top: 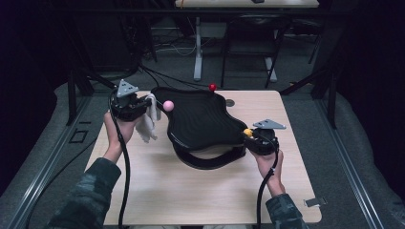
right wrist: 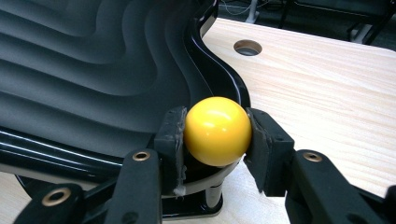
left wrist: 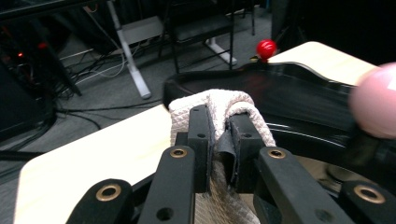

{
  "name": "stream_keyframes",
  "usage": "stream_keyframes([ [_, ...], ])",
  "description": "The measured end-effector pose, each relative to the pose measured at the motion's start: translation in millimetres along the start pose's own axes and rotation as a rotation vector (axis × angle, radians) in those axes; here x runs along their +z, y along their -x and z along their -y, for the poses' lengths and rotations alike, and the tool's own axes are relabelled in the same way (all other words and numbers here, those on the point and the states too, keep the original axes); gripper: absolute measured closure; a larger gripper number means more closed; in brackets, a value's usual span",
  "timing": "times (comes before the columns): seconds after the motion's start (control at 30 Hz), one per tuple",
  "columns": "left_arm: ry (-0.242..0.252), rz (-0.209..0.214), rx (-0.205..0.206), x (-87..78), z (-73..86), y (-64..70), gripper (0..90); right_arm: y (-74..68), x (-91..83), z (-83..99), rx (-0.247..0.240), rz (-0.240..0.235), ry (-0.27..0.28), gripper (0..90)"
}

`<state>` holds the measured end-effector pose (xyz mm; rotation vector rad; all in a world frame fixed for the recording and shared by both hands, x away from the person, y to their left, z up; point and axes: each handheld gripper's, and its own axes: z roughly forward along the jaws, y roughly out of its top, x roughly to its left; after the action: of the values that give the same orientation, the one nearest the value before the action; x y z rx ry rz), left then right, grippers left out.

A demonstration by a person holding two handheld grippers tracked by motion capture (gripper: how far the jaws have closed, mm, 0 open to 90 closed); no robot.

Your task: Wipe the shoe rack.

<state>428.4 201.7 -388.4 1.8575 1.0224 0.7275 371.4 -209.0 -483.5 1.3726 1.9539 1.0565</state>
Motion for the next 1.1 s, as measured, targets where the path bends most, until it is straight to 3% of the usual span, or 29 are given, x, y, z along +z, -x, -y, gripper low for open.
stream_keyframes([
  [0.23,-0.018,-0.024,-0.032,10.9,-4.2,-13.4,81.7,0.5,0.1,-0.2,-0.002,0.0,0.001,59.7],
  [0.6,-0.073,-0.044,-0.038,23.9,-1.2,-24.9,81.6,0.7,0.0,-0.2,-0.002,0.0,-0.001,59.7],
  [1.1,-0.105,-0.005,-0.063,13.1,45.4,-22.2,81.5,1.0,-0.1,-0.8,-0.003,-0.005,-0.006,59.7],
])
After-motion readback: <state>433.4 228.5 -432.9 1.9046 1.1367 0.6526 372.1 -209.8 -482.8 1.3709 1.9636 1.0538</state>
